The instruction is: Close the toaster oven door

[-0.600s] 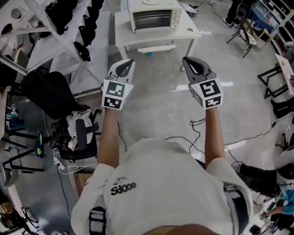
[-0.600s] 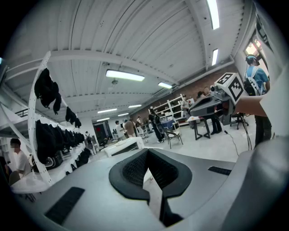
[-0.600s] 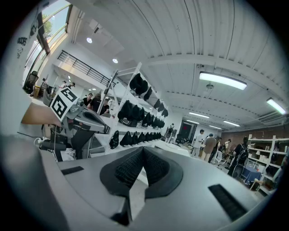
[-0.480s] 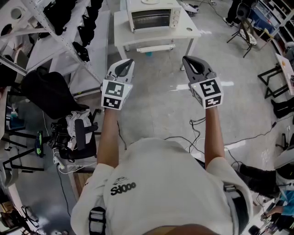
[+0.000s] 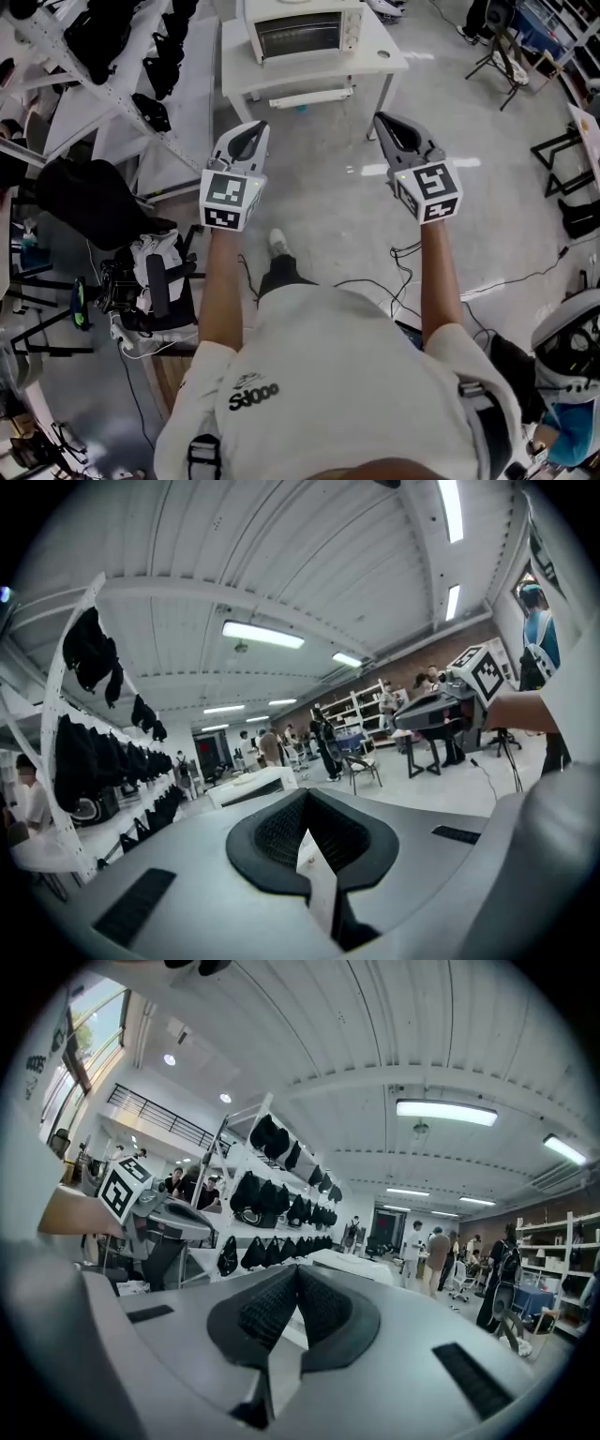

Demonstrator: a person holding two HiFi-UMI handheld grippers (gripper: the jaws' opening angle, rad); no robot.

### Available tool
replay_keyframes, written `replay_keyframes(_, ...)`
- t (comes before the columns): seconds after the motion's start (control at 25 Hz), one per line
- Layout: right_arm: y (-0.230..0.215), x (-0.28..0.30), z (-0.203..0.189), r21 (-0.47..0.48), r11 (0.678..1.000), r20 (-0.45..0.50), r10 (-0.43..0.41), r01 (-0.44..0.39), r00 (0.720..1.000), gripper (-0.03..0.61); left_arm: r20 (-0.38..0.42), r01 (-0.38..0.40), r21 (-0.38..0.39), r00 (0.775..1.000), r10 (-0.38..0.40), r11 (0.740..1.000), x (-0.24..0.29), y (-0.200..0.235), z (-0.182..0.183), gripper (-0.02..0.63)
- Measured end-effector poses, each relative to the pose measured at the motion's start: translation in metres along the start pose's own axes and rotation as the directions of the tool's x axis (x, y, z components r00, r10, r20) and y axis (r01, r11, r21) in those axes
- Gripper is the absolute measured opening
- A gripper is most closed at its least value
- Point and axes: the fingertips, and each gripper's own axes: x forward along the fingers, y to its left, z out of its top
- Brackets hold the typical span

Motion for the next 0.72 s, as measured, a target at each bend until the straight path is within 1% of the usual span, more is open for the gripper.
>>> replay_keyframes(0.08, -0.015, 0.026, 0.0, 0.005, 1.0, 0.016, -0.016, 0.016, 1.0, 0.008, 0.028, -0.002, -0.031, 1.0, 0.002, 1.0, 0.024, 0.022, -0.003, 0.017)
replay_keyframes(0.12, -0.021, 0.04, 0.0, 0.025, 0.999, 0.028, -0.027, 0.026, 0.999, 0.008, 0.03, 0.001, -0.041, 1.0, 0.001, 0.999, 0.038, 0.033, -0.008, 0.017)
replay_keyframes(0.24, -0.038, 0.087, -0.003, 0.128, 0.991, 0.062, -0.035, 0.027, 0.997, 0.008, 0.024, 0.01, -0.059, 1.0, -0.009, 0.998, 0.083, 0.076, -0.027, 0.017)
replay_keyframes(0.28, -0.045, 0.104, -0.003, 0.144, 0.989, 0.061, -0.041, 0.032, 0.997, 0.008, 0.027, 0.014, -0.063, 1.0, -0.013, 0.998, 0.101, 0.093, -0.031, 0.017)
replay_keyframes(0.36, -0.065, 0.138, -0.004, 0.136, 0.988, 0.038, -0.075, 0.069, 0.996, 0.008, 0.036, 0.034, -0.06, 0.999, -0.032, 0.998, 0.135, 0.127, -0.032, 0.017)
replay_keyframes(0.44, -0.083, 0.172, -0.003, 0.122, 0.987, 0.007, -0.104, 0.102, 0.995, 0.008, 0.051, 0.067, -0.038, 0.997, -0.065, 0.997, 0.166, 0.158, -0.028, 0.017)
replay_keyframes(0.56, -0.102, 0.229, -0.002, 0.148, 0.984, -0.022, -0.097, 0.099, 0.995, 0.008, 0.061, 0.101, -0.001, 0.993, -0.101, 0.995, 0.206, 0.204, -0.031, 0.017)
replay_keyframes(0.64, -0.109, 0.264, -0.007, 0.153, 0.983, -0.045, -0.095, 0.101, 0.994, 0.008, 0.05, 0.11, -0.014, 0.993, -0.109, 0.994, 0.23, 0.233, -0.042, 0.017)
replay_keyframes(0.72, -0.108, 0.294, -0.016, 0.134, 0.985, -0.077, -0.099, 0.109, 0.992, 0.008, 0.029, 0.117, -0.047, 0.993, -0.115, 0.992, 0.249, 0.255, -0.061, 0.017)
